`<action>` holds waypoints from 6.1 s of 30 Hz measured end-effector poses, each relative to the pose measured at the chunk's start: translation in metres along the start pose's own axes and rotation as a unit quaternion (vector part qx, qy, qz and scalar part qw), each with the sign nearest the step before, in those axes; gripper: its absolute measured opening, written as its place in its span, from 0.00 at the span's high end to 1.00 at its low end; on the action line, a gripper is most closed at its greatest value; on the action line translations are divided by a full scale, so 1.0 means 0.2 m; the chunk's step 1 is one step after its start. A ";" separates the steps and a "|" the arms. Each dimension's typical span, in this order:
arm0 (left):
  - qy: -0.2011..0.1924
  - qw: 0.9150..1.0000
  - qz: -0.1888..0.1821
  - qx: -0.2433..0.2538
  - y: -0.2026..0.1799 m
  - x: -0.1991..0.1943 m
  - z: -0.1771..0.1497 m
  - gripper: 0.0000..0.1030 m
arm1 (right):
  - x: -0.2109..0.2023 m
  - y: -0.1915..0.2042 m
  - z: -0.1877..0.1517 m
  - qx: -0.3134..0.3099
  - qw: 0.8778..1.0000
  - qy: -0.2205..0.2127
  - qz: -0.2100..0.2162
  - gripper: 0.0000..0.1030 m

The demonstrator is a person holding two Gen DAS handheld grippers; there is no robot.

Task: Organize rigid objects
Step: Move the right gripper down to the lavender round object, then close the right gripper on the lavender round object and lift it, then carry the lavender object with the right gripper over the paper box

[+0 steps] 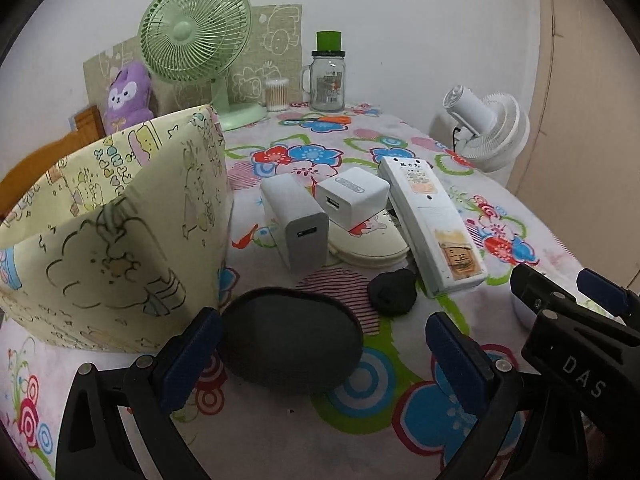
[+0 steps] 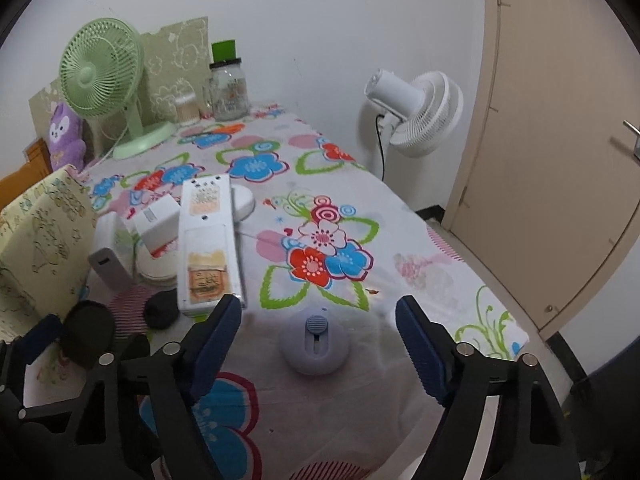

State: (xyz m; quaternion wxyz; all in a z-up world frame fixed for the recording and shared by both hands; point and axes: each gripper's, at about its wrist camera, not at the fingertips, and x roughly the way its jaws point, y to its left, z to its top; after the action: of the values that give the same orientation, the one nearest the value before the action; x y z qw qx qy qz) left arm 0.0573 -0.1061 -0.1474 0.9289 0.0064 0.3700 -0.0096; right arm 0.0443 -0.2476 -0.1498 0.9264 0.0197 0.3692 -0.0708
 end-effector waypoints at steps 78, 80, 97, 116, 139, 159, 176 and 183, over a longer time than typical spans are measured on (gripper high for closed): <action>-0.009 1.000 -0.012 -0.011 0.14 -0.35 0.10 0.83 | -0.42 0.23 0.04 -0.024 0.999 -0.048 0.010 0.59; -0.012 1.000 -0.013 -0.011 0.14 -0.38 0.10 0.83 | -0.45 0.23 0.04 -0.024 0.998 -0.053 0.010 0.58; -0.045 0.999 -0.012 -0.015 0.25 -0.60 0.17 0.83 | -0.72 0.32 0.10 -0.029 0.995 -0.098 0.017 0.58; -0.061 0.998 0.004 -0.009 0.43 -0.62 0.27 0.83 | -0.76 0.52 0.19 -0.039 0.992 -0.117 0.021 0.58; -0.047 0.998 0.023 -0.026 0.71 -0.48 0.38 0.83 | -0.61 0.85 0.32 -0.078 0.989 -0.106 0.061 0.59; 0.014 1.000 0.019 -0.015 0.87 -0.26 0.43 0.83 | -0.34 1.16 0.49 -0.126 0.982 -0.022 0.141 0.59; 0.081 0.996 -0.011 -0.016 0.98 -0.06 0.45 0.82 | -0.10 1.38 0.48 -0.172 0.973 0.048 0.147 0.58; 0.090 0.996 -0.005 -0.005 0.97 -0.02 0.44 0.65 | -0.02 1.40 0.45 -0.173 0.972 0.072 0.145 0.58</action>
State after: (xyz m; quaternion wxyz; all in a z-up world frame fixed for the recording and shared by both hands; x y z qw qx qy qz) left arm 0.1193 0.0871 -0.0809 0.8919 0.0008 0.4521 -0.0117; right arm 0.1437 0.0212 -0.0855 0.8872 -0.0821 0.4348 0.1308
